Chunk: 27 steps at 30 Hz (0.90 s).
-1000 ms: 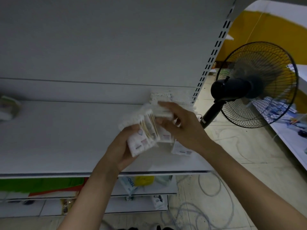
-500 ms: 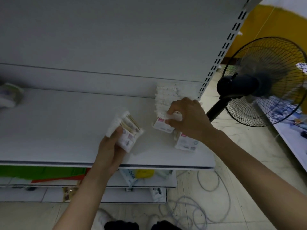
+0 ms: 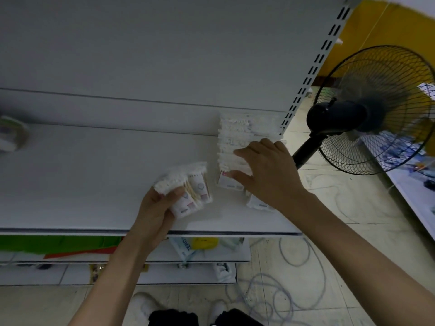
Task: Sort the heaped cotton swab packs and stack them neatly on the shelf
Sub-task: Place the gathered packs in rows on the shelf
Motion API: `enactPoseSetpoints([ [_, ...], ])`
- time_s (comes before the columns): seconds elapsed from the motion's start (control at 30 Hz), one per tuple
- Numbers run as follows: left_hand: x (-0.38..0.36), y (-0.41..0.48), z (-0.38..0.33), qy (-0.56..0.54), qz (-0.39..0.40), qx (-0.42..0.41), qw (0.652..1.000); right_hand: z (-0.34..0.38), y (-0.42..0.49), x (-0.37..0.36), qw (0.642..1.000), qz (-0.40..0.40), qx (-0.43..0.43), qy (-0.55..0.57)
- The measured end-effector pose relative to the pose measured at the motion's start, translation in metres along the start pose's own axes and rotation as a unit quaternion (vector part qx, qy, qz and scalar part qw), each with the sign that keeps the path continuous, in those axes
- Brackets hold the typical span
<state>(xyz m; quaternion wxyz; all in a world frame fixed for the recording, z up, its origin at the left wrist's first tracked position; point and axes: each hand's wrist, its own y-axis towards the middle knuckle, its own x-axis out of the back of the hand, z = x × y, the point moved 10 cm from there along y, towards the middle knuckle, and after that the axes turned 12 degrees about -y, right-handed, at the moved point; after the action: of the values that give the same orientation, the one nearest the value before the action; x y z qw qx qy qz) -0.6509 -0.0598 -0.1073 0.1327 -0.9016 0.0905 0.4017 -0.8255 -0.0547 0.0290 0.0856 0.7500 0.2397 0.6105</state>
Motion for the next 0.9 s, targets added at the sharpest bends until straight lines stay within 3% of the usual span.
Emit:
enactPoseSetpoints([
  [0.07, -0.008, -0.006, -0.003, 0.045, 0.014, -0.005, 0.999, -0.006, -0.004, 0.013, 0.987, 0.034, -0.057, 0.150],
  [0.13, -0.024, -0.013, -0.004, 0.089, 0.056, -0.005, 0.994, 0.002, -0.011, 0.004, 0.937, 0.142, -0.079, 0.309],
  [0.2, -0.039, -0.019, -0.004, 0.139, 0.086, -0.002, 0.987, 0.016, -0.018, 0.003, 0.897, 0.195, -0.049, 0.393],
  [0.27, -0.043, -0.019, -0.004, 0.155, 0.076, -0.009, 0.985, 0.016, -0.021, 0.004, 0.886, 0.193, -0.028, 0.420],
  [0.4, -0.010, -0.013, -0.011, 0.074, -0.050, -0.028, 0.996, -0.040, -0.018, 0.011, 0.912, 0.105, -0.112, 0.381],
  [0.5, 0.012, -0.015, -0.008, 0.064, -0.088, -0.010, 0.994, -0.066, -0.016, 0.019, 0.901, 0.069, -0.148, 0.403],
  [0.63, 0.001, -0.018, 0.001, 0.032, -0.089, 0.019, 0.995, -0.037, -0.010, 0.005, 0.927, 0.121, -0.090, 0.344],
  [0.73, -0.015, -0.020, 0.003, 0.029, -0.083, 0.014, 0.996, -0.022, -0.008, -0.016, 0.970, 0.131, -0.037, 0.203],
  [0.9, -0.045, -0.031, 0.005, 0.218, 0.015, -0.020, 0.976, -0.019, -0.014, -0.015, 0.995, 0.033, -0.009, 0.099],
])
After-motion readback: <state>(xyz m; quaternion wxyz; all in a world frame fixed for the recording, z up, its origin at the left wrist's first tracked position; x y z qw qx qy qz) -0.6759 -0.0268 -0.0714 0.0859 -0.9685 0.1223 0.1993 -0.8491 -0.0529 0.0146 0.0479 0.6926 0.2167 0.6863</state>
